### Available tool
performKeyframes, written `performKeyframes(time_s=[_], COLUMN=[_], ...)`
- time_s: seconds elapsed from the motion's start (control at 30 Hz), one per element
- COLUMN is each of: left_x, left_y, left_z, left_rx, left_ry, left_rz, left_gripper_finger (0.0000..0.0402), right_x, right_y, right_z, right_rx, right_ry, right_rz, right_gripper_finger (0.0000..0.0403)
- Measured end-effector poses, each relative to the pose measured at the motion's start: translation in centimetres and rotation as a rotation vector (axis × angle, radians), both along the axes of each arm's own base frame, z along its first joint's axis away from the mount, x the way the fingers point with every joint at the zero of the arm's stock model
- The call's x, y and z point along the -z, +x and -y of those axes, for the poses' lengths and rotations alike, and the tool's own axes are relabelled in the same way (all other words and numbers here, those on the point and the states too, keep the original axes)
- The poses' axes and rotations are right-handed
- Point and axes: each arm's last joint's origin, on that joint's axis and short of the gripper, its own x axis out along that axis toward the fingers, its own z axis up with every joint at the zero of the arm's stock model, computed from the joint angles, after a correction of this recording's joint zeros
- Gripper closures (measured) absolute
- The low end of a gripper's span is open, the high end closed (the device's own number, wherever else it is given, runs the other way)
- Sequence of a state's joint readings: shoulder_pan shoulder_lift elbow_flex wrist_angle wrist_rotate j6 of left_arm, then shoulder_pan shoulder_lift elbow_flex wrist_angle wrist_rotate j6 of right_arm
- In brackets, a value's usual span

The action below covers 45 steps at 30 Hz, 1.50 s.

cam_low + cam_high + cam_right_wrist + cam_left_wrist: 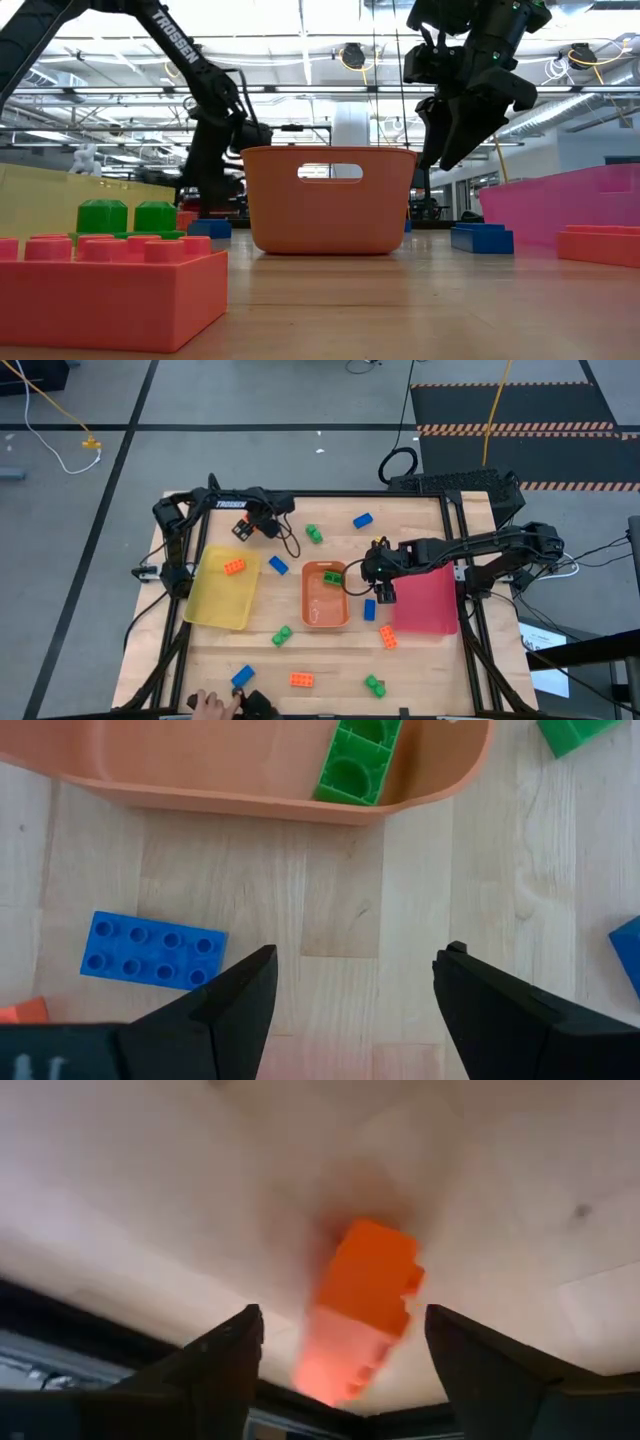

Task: Sort & place blocks by color
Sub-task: Put the orange game piece into the yellow bin

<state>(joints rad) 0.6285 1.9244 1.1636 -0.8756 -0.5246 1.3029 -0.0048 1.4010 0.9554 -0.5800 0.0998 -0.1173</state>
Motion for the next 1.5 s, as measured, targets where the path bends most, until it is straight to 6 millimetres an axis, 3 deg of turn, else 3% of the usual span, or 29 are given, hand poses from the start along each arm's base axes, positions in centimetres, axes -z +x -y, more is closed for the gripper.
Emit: performKeyframes(time_s=[0.23,0.43,0.53,0.67,0.8,0.97,1.17,1.3,1.5], left_x=[0.6,0.5,0.2,-1.7,-5.4,-11.1,-15.5,-16.9,-15.9], left_y=[-0.5,-0.5,-0.5,-0.5,-1.1,-2.6,-4.7,-5.6,-6.6], left_z=[0.2,0.3,0.4,0.4,1.1,4.4,10.2,13.8,18.5], left_rx=[-0.019,-0.010,0.001,-0.045,-0.109,-0.279,-0.507,-0.620,-0.714], left_ry=[-0.002,0.080,0.126,0.183,0.248,0.367,0.219,0.127,0.049], left_rz=[-0.005,-0.060,-0.101,-0.060,0.031,0.268,0.583,0.700,0.587], left_gripper_finger=[0.0187,0.0301,0.0312,0.0312,0.0312,0.0298,0.0305,0.0309,0.0304], right_x=[-0.1,-0.1,-0.1,-0.1,-0.1,-0.3,-0.6,-0.7,-0.6], right_y=[0.2,0.3,0.3,0.3,0.3,0.5,1.1,1.2,1.1], right_z=[0.0,0.0,0.0,0.0,0.0,0.0,0.1,0.1,0.1], right_rx=[-0.005,-0.006,-0.006,-0.007,-0.014,-0.030,-0.047,-0.046,-0.030], right_ry=[-0.003,-0.003,-0.004,-0.004,-0.007,-0.019,-0.035,-0.037,-0.028], right_rz=[0.017,0.029,0.031,0.030,0.030,0.055,0.121,0.136,0.124], right_gripper_finger=[0.0149,0.0149,0.0149,0.0149,0.0149,0.0149,0.0149,0.0149,0.0149])
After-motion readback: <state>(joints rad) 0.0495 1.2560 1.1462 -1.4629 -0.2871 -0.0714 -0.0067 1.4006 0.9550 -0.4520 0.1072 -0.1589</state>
